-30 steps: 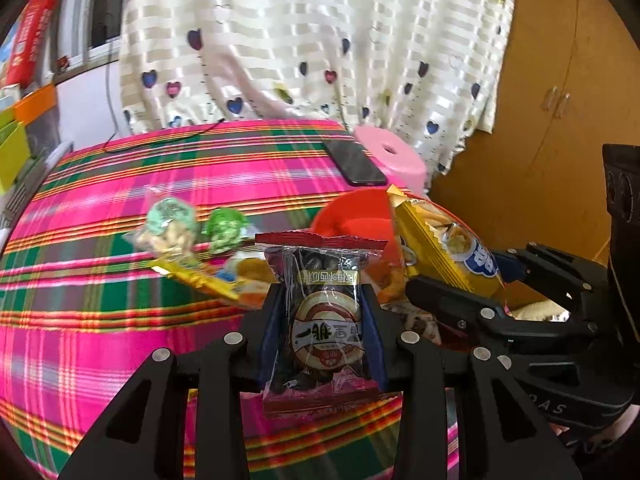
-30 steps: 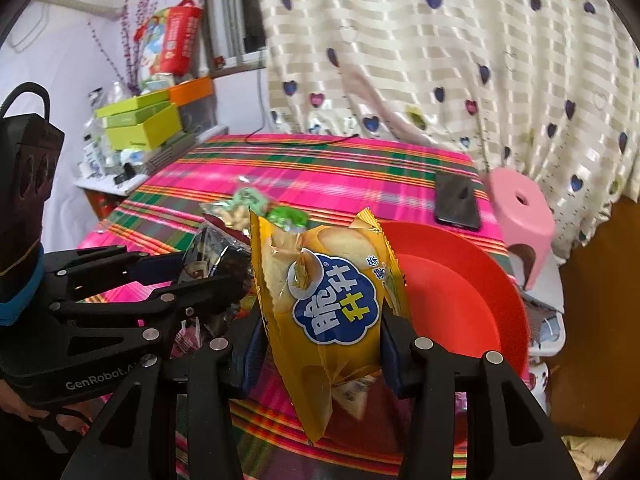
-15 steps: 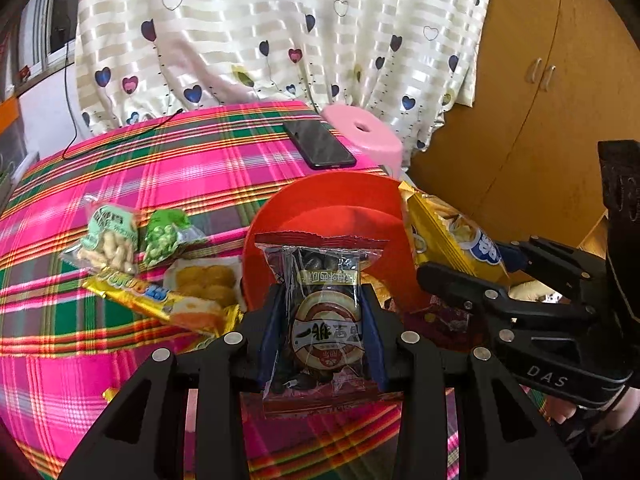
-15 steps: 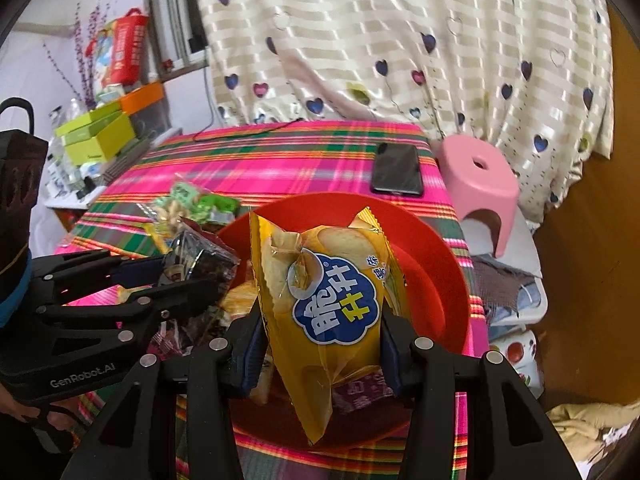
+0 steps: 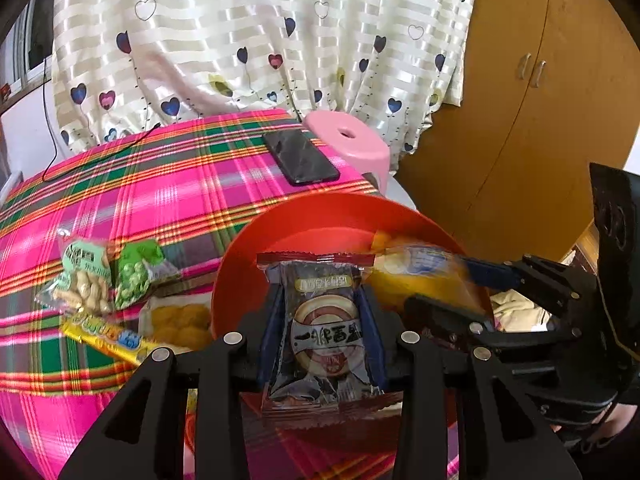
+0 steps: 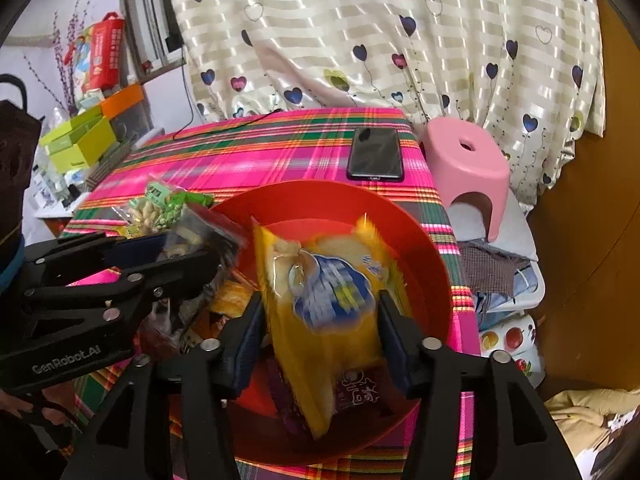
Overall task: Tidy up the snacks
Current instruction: 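Open both tools to drop the packets into the red basket, then reach the left tool to the yellow candy stick and grasp it, then grasp the pink jelly cup with the right tool, then carry the candy stick and jelly cup over the red basket with both tools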
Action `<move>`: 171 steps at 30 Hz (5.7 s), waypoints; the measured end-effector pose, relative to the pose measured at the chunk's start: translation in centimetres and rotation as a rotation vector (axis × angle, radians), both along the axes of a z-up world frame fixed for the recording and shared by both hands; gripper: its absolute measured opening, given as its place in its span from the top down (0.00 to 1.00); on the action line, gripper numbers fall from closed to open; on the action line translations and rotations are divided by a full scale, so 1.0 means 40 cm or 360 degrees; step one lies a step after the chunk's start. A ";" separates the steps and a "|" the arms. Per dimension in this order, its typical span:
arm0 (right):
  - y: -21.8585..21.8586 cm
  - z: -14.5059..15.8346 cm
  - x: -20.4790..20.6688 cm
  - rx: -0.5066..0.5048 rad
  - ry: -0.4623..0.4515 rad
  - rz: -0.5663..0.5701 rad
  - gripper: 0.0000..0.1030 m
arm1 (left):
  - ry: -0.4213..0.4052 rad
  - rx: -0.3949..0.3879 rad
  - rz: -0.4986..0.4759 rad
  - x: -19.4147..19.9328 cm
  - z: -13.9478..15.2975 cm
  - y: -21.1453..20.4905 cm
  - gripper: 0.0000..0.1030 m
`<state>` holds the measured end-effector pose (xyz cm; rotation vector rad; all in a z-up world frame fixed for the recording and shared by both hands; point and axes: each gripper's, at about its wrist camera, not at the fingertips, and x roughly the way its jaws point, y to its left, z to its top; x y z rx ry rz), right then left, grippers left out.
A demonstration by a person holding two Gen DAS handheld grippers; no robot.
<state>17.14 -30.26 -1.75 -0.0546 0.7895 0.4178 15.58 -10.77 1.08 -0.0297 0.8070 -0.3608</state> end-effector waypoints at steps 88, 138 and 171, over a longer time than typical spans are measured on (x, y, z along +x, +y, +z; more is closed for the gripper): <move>0.169 0.044 -0.179 0.0087 -0.0028 0.0275 0.43 | 0.0128 0.0202 -0.0110 -0.140 -0.153 0.275 0.49; 0.483 -0.104 -0.176 -0.0112 0.0189 0.0397 0.75 | 0.0121 -0.0035 0.0406 -0.311 -0.167 0.414 0.77; 0.161 0.062 -0.194 0.0096 -0.0096 0.0109 0.75 | -0.0136 -0.0059 0.0111 -0.260 0.027 0.188 0.77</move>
